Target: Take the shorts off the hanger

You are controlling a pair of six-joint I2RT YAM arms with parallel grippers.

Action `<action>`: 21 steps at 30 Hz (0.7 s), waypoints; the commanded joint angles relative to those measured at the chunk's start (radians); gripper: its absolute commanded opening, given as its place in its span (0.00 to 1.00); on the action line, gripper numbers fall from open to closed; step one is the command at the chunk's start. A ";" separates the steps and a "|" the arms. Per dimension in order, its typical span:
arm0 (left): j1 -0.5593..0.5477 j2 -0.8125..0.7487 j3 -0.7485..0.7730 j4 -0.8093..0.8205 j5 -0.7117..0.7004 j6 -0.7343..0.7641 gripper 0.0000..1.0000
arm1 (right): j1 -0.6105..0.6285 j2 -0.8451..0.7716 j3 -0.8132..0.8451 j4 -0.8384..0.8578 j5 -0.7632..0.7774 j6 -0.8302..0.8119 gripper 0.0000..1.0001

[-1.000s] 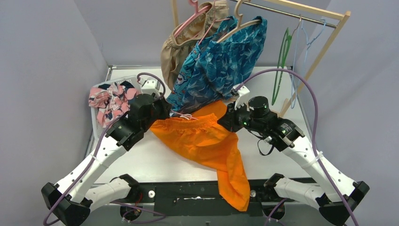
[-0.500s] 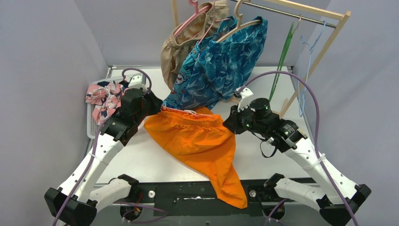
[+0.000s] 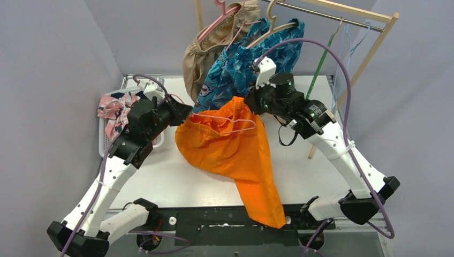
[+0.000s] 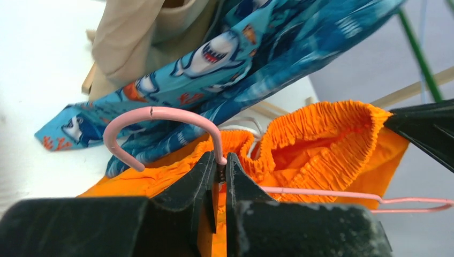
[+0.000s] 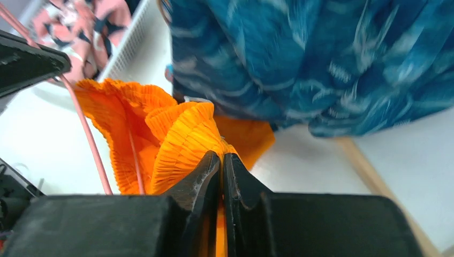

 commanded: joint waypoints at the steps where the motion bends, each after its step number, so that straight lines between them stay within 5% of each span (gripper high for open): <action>1: 0.000 -0.065 0.081 0.111 0.063 0.011 0.00 | 0.013 -0.025 0.104 0.121 -0.019 -0.092 0.00; 7: 0.000 -0.070 0.055 0.088 0.066 0.041 0.00 | 0.012 -0.133 -0.179 0.214 -0.056 -0.006 0.02; 11: -0.001 -0.062 0.018 0.083 0.105 0.049 0.00 | 0.010 -0.198 -0.313 0.132 0.064 0.059 0.08; 18: -0.010 -0.032 -0.022 0.090 0.138 0.045 0.00 | 0.010 -0.296 -0.297 0.054 -0.076 0.079 0.36; 21: -0.012 -0.023 -0.029 0.086 0.142 0.049 0.00 | 0.009 -0.331 -0.302 0.027 -0.042 0.114 0.56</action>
